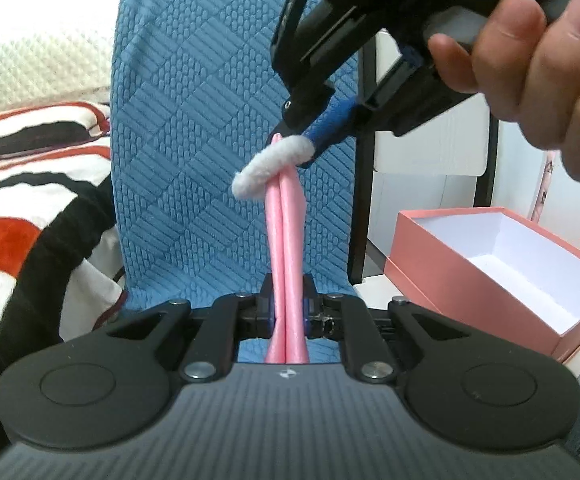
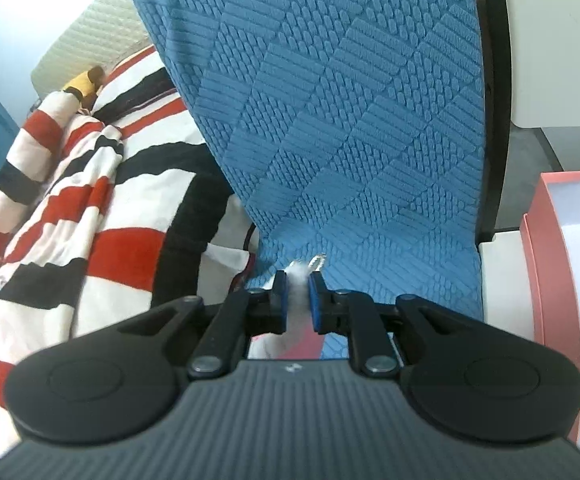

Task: Organize objects
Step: 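Carry the white keyring over the pink bundle held in the left tool, then slide the keyring down over the pink bundle with the right tool while the left tool holds it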

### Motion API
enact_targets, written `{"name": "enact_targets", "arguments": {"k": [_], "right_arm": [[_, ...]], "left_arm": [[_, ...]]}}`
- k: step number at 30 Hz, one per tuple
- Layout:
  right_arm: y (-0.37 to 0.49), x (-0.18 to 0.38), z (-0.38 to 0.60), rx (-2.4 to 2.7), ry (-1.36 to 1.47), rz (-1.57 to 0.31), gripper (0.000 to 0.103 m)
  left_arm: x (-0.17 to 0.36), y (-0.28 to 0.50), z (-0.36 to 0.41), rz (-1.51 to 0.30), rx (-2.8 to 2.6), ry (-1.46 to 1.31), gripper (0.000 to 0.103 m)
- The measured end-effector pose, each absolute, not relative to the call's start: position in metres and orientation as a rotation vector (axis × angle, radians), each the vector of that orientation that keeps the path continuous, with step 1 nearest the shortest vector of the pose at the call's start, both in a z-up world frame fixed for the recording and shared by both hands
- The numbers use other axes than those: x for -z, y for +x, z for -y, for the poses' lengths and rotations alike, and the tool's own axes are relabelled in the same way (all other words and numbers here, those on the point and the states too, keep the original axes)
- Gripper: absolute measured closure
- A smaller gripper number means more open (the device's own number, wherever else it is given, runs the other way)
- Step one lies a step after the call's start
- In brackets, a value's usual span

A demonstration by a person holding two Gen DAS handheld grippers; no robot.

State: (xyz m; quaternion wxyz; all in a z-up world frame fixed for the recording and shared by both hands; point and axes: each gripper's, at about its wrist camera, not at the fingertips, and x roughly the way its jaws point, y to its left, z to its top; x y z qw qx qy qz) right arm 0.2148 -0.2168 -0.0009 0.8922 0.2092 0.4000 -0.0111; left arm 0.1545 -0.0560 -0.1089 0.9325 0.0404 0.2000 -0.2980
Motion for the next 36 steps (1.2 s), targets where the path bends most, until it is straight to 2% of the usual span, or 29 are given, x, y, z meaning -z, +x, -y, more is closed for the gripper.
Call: {"name": "enact_targets", "arguments": {"k": [1, 4, 23, 36], "right_arm": [[0.215, 0.001, 0.217, 0.028, 0.432, -0.831, 0.077], [0.215, 0.001, 0.219, 0.041, 0.434, -0.835, 0.071], [0.205, 0.003, 0.217, 0.042, 0.357, -0.879, 0.071], [0.204, -0.009, 0.226, 0.043, 0.361, -0.822, 0.071]], "left_arm": [[0.109, 0.155, 0.056, -0.411, 0.607, 0.082, 0.089], [0.109, 0.155, 0.054, -0.411, 0.604, 0.080, 0.089], [0.109, 0.151, 0.056, -0.388, 0.576, 0.114, 0.089], [0.113, 0.146, 0.065, -0.372, 0.592, 0.181, 0.089]]}}
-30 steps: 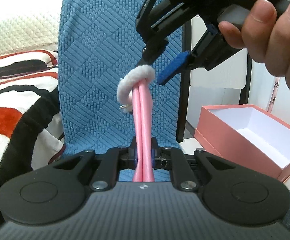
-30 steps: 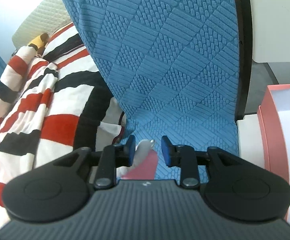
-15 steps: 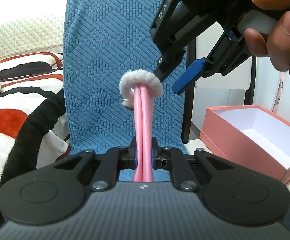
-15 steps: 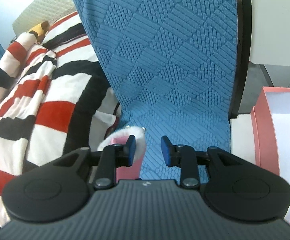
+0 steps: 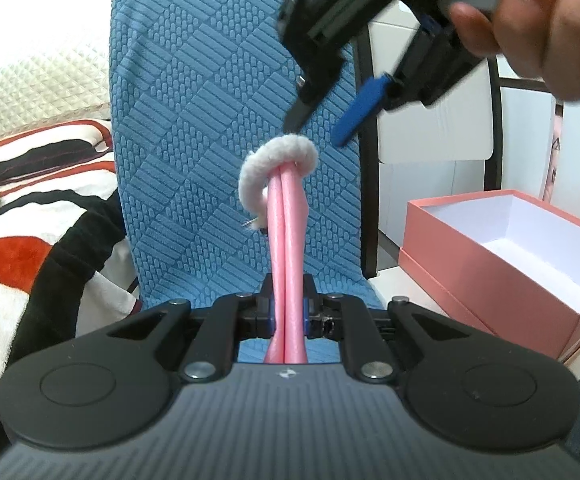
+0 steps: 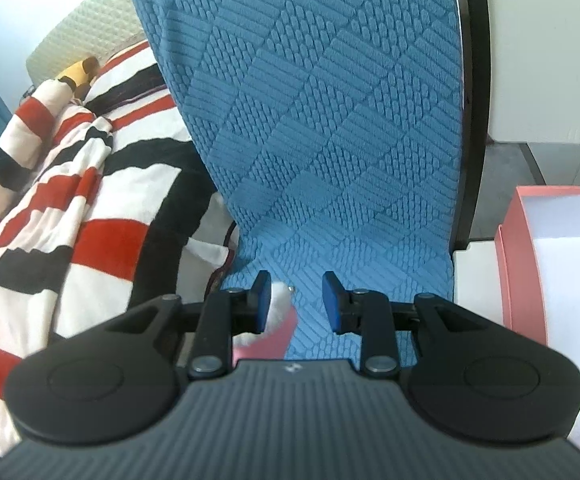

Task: Organize objects
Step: 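Slide the keyring down over the pink bundle with the right tool while the left tool holds it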

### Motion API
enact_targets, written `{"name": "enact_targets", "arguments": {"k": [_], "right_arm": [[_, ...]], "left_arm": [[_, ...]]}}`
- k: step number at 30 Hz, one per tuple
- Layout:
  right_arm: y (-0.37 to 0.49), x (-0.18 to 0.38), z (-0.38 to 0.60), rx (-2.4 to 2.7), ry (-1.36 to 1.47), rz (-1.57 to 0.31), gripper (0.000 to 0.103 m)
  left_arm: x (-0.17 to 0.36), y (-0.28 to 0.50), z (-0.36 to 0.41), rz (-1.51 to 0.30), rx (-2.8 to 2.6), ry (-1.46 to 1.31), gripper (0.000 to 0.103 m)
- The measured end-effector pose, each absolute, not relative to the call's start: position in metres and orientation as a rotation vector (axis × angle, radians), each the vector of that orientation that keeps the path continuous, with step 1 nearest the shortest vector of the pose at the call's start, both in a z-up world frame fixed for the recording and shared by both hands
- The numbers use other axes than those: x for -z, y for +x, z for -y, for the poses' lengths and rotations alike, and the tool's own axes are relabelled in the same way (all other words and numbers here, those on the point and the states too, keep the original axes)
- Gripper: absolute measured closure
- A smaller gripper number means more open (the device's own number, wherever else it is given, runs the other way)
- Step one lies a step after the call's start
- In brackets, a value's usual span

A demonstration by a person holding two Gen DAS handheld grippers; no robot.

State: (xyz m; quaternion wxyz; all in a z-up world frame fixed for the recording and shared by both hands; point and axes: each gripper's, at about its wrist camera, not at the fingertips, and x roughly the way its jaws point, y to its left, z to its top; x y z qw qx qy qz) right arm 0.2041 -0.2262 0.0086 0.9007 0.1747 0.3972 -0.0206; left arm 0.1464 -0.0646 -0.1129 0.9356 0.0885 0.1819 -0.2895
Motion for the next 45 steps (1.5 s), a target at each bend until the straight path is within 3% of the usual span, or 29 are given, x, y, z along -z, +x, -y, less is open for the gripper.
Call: {"name": "enact_targets", "arguments": {"k": [6, 9, 17, 38, 45], "right_arm": [[0.209, -0.017, 0.214, -0.049, 0.333, -0.803, 0.074], [0.214, -0.008, 0.213, -0.089, 0.371, -0.868, 0.083], [0.209, 0.005, 0.226, -0.052, 0.476, -0.946, 0.081], [0.225, 0.025, 0.264, -0.004, 0.614, -1.014, 0.081], [0.222, 0.044, 0.267, 0.052, 0.686, -1.004, 0.080]], "left_arm": [[0.115, 0.147, 0.067, -0.367, 0.586, 0.208, 0.089], [0.117, 0.146, 0.069, -0.360, 0.579, 0.233, 0.090], [0.118, 0.138, 0.076, -0.309, 0.571, 0.316, 0.095], [0.125, 0.089, 0.098, -0.025, 0.559, 0.596, 0.096], [0.130, 0.085, 0.100, -0.030, 0.562, 0.626, 0.096]]}}
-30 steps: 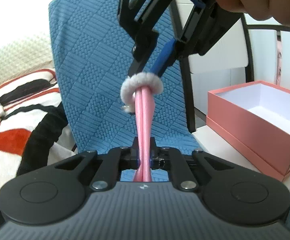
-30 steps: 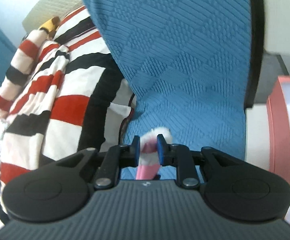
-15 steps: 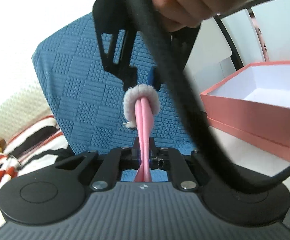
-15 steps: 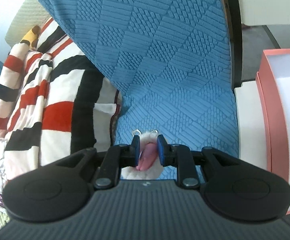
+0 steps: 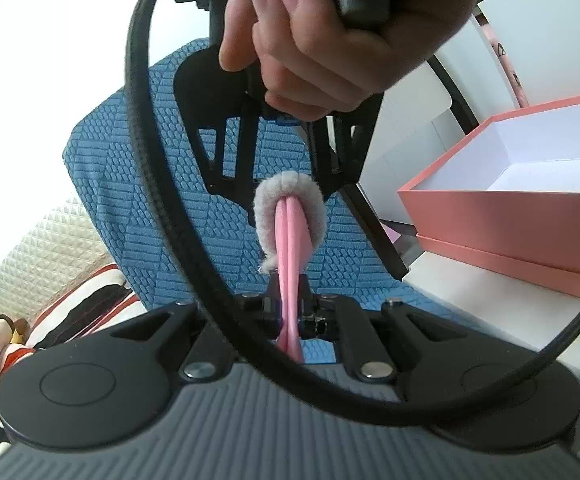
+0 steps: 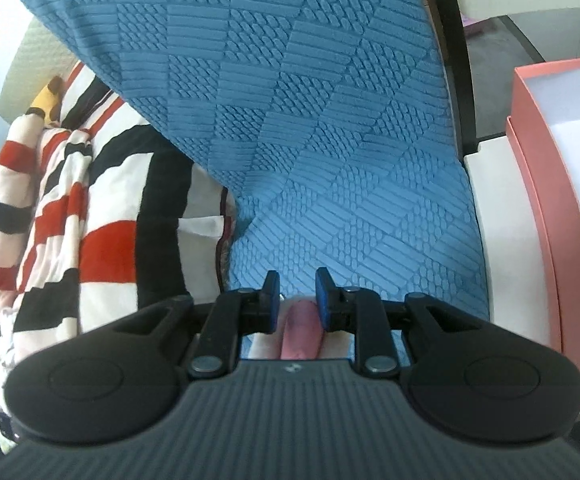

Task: Organize objects
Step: 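Slide the keyring down over the pink bundle with the right tool while the left tool holds it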

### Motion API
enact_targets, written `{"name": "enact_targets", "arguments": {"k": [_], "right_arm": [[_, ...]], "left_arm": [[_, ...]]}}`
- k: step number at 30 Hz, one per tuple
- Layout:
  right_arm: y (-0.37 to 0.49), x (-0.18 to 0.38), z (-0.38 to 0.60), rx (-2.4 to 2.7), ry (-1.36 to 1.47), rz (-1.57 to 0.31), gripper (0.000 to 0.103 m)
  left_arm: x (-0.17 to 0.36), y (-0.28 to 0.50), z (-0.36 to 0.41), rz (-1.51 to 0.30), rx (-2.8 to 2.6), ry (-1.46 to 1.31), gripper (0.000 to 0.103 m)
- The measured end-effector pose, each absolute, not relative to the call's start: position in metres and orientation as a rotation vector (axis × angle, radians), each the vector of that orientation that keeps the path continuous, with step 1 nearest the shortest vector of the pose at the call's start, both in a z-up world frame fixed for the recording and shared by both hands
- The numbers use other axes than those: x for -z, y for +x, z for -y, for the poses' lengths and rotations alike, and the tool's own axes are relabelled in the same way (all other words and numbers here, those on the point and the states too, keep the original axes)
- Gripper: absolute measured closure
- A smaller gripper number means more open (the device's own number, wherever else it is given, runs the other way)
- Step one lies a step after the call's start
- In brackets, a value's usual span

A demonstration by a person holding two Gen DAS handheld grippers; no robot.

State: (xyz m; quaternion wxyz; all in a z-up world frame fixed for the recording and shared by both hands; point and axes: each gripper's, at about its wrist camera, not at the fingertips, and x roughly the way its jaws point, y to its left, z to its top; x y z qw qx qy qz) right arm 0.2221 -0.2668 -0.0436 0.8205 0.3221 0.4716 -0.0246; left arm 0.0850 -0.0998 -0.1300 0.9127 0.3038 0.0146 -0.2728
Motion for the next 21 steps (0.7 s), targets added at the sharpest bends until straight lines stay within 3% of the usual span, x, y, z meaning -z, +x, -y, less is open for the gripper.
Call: {"name": "enact_targets", "arguments": {"k": [21], "right_arm": [[0.211, 0.040, 0.267, 0.017, 0.687, -1.001, 0.079]], "left_arm": [[0.134, 0.098, 0.098, -0.036, 0.541, 0.628, 0.096]]}}
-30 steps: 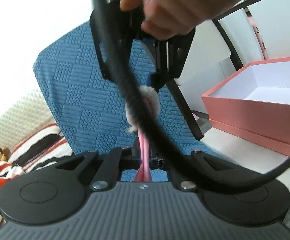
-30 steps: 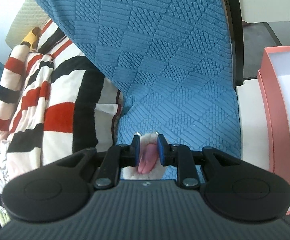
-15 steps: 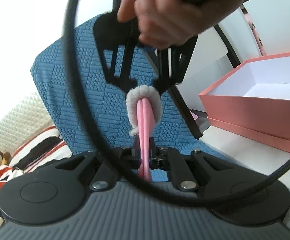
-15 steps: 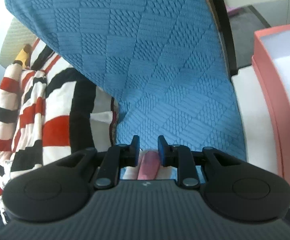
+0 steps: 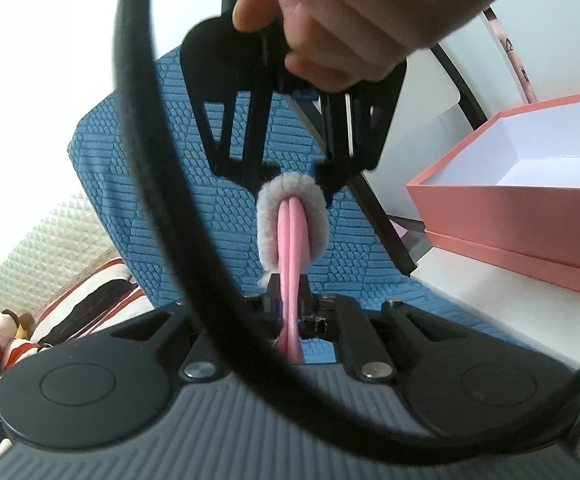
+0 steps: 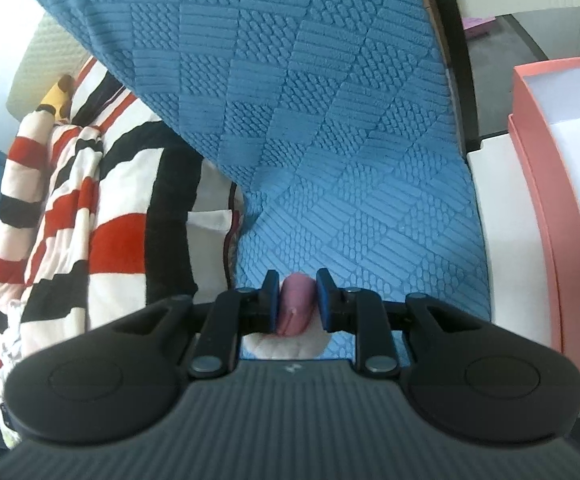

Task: Organize objects
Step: 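Slide the keyring down over the pink bundle with the right tool while the left tool holds it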

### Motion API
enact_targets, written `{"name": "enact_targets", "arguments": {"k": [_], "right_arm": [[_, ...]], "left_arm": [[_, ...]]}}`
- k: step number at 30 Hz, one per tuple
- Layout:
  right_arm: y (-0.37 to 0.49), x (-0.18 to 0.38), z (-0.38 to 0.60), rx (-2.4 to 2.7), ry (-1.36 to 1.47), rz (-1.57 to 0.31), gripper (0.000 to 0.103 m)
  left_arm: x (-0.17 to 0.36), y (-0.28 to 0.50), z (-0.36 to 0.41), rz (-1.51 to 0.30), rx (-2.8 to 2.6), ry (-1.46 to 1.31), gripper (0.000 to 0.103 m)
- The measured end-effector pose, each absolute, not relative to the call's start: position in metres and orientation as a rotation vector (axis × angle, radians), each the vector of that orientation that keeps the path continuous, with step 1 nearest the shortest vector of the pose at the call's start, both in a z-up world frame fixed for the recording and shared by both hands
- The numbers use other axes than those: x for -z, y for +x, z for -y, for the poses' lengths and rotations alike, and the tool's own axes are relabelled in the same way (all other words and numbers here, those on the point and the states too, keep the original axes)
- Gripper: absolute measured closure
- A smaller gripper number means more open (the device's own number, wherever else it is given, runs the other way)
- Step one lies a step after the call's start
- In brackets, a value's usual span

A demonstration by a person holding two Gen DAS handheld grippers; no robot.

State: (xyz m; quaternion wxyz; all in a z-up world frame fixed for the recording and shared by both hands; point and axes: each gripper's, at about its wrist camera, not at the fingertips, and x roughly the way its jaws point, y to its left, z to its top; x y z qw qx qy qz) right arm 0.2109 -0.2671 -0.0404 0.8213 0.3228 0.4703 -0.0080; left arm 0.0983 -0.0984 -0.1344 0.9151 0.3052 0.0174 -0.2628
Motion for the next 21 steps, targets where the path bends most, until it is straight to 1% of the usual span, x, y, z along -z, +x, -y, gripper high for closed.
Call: {"name": "enact_targets", "arguments": {"k": [10, 21], "right_arm": [[0.209, 0.062, 0.258, -0.027, 0.757, -1.052, 0.079], [0.206, 0.059, 0.265, -0.004, 0.772, -1.034, 0.077]], "left_arm": [[0.136, 0.106, 0.098, -0.074, 0.559, 0.596, 0.096], [0.133, 0.111, 0.095, -0.132, 0.584, 0.522, 0.095]]}}
